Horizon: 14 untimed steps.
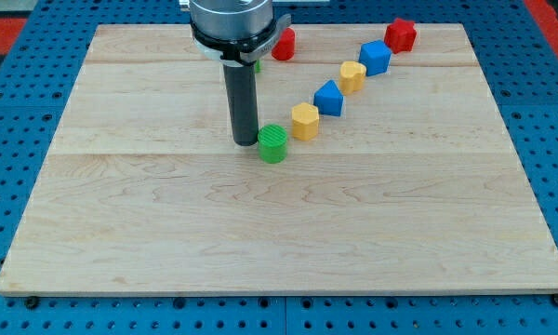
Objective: Move your arm towards top center
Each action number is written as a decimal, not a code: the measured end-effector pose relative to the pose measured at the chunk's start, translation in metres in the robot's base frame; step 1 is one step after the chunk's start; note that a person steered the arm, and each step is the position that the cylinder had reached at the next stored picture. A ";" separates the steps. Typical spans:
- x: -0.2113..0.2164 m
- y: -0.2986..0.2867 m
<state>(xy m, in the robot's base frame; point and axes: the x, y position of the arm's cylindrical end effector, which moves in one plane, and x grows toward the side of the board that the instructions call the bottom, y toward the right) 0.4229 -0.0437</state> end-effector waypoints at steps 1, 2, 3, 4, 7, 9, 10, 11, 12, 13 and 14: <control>0.000 0.002; -0.005 -0.002; -0.033 -0.003; -0.065 -0.028; -0.198 -0.080; -0.231 -0.030; -0.229 0.038; -0.229 0.098; -0.230 0.111; -0.215 0.111; -0.193 0.087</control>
<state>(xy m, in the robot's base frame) 0.2301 0.0434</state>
